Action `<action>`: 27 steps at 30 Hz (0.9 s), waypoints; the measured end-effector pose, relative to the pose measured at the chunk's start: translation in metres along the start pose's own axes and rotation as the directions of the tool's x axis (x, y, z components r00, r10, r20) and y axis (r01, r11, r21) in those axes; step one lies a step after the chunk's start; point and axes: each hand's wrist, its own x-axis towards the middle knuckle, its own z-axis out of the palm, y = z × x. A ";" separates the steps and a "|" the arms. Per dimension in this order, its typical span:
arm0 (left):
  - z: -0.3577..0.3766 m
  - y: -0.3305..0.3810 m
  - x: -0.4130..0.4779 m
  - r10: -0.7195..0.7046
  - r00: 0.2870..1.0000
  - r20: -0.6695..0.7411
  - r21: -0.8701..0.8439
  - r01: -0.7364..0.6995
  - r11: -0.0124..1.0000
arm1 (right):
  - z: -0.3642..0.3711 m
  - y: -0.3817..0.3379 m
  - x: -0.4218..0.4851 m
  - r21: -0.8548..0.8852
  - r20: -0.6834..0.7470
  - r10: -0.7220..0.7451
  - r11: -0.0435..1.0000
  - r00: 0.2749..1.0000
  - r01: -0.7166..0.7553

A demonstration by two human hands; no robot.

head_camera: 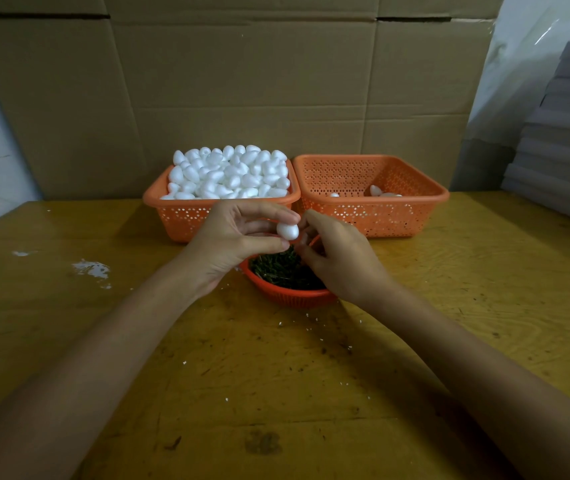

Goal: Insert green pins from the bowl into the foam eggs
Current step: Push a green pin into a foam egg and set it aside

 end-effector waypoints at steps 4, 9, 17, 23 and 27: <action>0.000 0.000 0.000 -0.004 1.000 0.012 0.030 0.003 1.000 | 0.000 0.000 0.000 -0.011 -0.006 -0.004 1.000 1.000 0.004; 0.001 0.001 0.001 -0.004 1.000 0.005 0.048 0.003 0.999 | 0.000 0.000 0.000 -0.012 -0.003 -0.009 1.000 1.000 0.009; 0.001 0.002 0.001 -0.059 0.998 -0.027 0.054 0.060 0.997 | -0.002 0.000 0.001 0.031 0.026 0.029 0.999 0.999 -0.029; 0.001 0.003 0.001 -0.078 0.996 -0.044 -0.023 0.077 0.997 | -0.003 -0.001 0.001 0.083 0.012 0.030 0.996 0.999 -0.030; 0.002 0.003 0.001 -0.069 0.996 -0.051 -0.078 0.065 0.995 | -0.001 0.001 0.001 0.093 -0.009 0.024 0.995 1.000 -0.023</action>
